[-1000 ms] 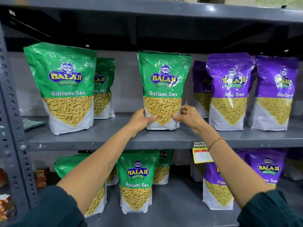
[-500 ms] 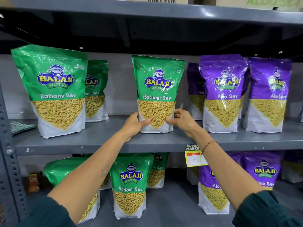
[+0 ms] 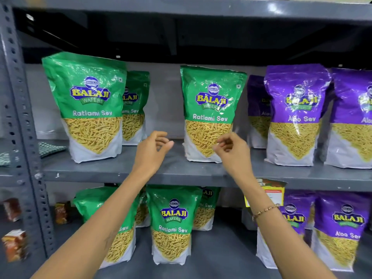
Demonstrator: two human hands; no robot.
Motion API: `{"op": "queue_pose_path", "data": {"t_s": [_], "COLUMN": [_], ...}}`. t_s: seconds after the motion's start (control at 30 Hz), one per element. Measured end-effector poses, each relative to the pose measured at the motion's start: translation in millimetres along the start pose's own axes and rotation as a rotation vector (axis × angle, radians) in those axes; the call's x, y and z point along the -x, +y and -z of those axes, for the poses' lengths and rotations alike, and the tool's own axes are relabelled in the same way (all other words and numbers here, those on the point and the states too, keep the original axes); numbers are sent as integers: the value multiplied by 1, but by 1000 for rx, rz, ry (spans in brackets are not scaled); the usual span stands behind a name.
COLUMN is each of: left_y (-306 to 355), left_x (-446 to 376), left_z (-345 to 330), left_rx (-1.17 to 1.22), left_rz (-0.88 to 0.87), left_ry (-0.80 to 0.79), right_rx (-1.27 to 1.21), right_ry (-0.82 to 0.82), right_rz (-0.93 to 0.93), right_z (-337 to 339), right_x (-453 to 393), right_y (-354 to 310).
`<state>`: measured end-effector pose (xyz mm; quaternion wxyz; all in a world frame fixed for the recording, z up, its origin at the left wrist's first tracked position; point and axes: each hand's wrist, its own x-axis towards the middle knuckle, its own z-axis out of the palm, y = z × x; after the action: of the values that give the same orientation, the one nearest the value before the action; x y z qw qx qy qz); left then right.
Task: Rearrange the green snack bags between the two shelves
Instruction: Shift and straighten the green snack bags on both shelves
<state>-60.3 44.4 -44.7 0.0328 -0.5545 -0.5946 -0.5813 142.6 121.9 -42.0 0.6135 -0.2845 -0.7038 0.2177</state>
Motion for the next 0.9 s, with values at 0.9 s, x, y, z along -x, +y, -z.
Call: {"op": "queue_pose_path", "data": {"t_s": [0.9], "left_y": [-126], "left_x": [-50], "left_z": [161], "left_rx": [49], "left_rz": [322], "left_ry": [-48], "right_rx": [-193], "right_ry": [-445], "right_rz": [-384], "right_z": [-237], "right_x": [-22], "right_y": [-72]}}
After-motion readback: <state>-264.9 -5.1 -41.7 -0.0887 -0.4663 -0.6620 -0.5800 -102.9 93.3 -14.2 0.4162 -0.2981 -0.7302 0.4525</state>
